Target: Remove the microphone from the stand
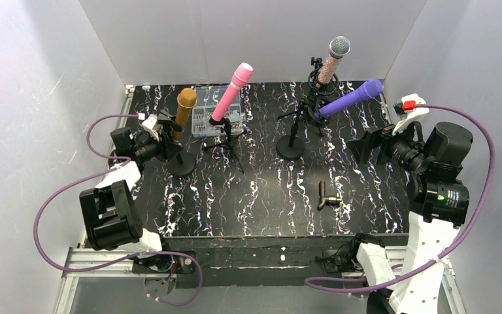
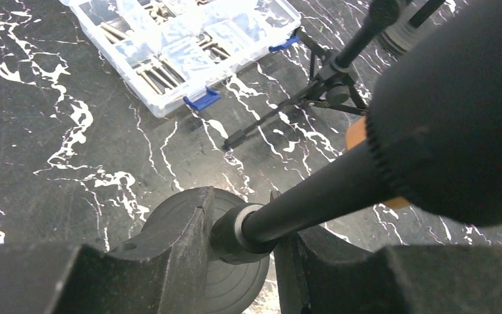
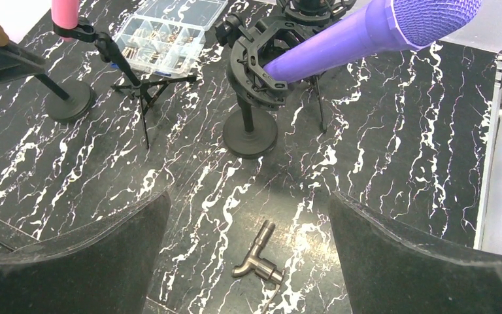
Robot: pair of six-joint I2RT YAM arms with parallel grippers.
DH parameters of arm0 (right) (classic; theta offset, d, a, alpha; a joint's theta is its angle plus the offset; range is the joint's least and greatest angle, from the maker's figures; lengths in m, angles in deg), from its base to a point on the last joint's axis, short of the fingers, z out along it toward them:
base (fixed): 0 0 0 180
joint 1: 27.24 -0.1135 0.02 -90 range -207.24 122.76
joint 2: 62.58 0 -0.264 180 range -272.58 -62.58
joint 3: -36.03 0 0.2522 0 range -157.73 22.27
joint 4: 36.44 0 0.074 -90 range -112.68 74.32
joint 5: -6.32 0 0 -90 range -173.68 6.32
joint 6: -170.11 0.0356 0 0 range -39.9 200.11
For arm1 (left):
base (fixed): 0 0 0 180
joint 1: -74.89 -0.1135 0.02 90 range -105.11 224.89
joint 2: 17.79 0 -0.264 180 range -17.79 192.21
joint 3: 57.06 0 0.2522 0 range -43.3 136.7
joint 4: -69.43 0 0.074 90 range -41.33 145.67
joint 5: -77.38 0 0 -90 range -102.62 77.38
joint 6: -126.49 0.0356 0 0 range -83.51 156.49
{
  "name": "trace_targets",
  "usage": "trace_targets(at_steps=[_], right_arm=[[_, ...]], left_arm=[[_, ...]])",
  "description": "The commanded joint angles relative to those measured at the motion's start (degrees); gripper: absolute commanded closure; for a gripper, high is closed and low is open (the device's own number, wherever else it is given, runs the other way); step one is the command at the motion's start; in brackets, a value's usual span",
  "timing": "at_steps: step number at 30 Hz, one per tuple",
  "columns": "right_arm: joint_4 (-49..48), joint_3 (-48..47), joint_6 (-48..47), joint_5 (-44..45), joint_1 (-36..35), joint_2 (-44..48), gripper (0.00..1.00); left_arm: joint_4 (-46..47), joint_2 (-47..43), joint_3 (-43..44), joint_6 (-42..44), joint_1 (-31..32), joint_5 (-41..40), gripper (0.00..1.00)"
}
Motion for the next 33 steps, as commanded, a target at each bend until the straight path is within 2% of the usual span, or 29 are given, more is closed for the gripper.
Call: trace_targets(at_steps=[1, 6, 16, 19, 23, 33], right_arm=[[-0.3, -0.8, -0.9, 0.0, 0.0, -0.1, 0.0], [-0.5, 0.0, -0.9, -0.2, 0.0, -0.3, 0.0], [-0.3, 1.4, -1.3, -0.5, -0.2, 0.2, 0.0], [-0.1, 1.3, -1.7, -1.1, -0.4, 0.5, 0.0], [0.7, 0.4, -2.6, -3.5, -0.6, 0.5, 0.0], [-1.3, -1.4, -4.4, -14.1, -3.7, 1.5, 0.0]], left_arm=[[-0.1, -4.0, -4.8, -2.5, 0.5, 5.4, 1.0], [3.8, -8.3, -9.8, -4.1, 2.2, 5.3, 1.0], [-1.6, -19.8, -16.0, -3.0, 13.7, -0.3, 1.0], [0.9, -20.2, -16.6, -8.0, 15.9, -2.0, 1.0], [0.9, -20.4, -16.7, -9.6, 19.4, -3.4, 1.0], [-7.4, -21.5, -15.5, -7.3, 23.6, -5.8, 1.0]])
